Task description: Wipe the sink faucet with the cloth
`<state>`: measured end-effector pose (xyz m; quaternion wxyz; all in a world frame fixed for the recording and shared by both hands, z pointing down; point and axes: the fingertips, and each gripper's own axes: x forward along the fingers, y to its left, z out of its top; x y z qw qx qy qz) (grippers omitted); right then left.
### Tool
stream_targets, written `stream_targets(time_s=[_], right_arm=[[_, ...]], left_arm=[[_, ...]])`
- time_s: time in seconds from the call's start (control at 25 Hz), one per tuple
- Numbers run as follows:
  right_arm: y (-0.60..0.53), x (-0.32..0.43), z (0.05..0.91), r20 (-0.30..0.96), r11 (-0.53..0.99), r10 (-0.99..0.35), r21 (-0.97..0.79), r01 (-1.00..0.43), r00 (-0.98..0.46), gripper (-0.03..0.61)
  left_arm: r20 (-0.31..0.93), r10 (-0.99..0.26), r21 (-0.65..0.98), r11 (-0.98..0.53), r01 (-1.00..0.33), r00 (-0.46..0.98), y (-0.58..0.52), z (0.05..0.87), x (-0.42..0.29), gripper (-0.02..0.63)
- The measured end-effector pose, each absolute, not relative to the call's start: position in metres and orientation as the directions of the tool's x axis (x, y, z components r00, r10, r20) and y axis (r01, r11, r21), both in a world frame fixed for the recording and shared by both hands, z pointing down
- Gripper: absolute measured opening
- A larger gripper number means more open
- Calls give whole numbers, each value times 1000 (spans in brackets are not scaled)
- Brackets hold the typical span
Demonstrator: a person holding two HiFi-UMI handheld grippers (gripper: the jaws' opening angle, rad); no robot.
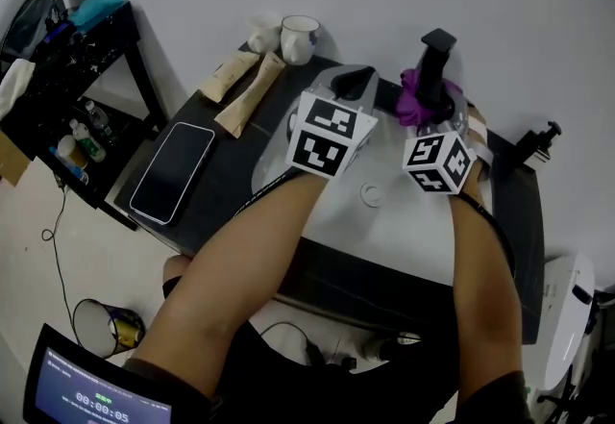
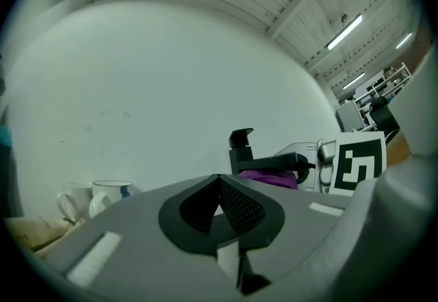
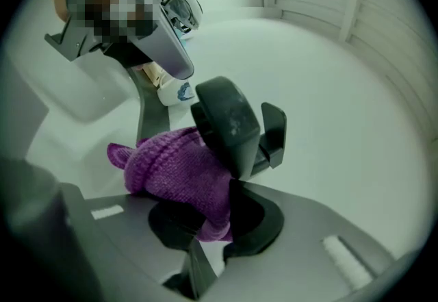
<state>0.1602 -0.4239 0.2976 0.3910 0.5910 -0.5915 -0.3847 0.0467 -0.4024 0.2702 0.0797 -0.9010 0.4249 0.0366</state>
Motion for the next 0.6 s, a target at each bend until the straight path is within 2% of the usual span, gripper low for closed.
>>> stream_targets(time_s=[0.32, 0.6], right_arm=[[-420, 173, 302, 8, 1, -1000, 903, -430, 13, 51], [-427, 159, 342, 187, 163, -982, 892, -421, 16, 51]], left_arm=[[-156, -738, -94, -651, -753, 657, -395, 272, 68, 17], [-137, -741, -118, -647, -753, 658, -394, 274, 57, 17]])
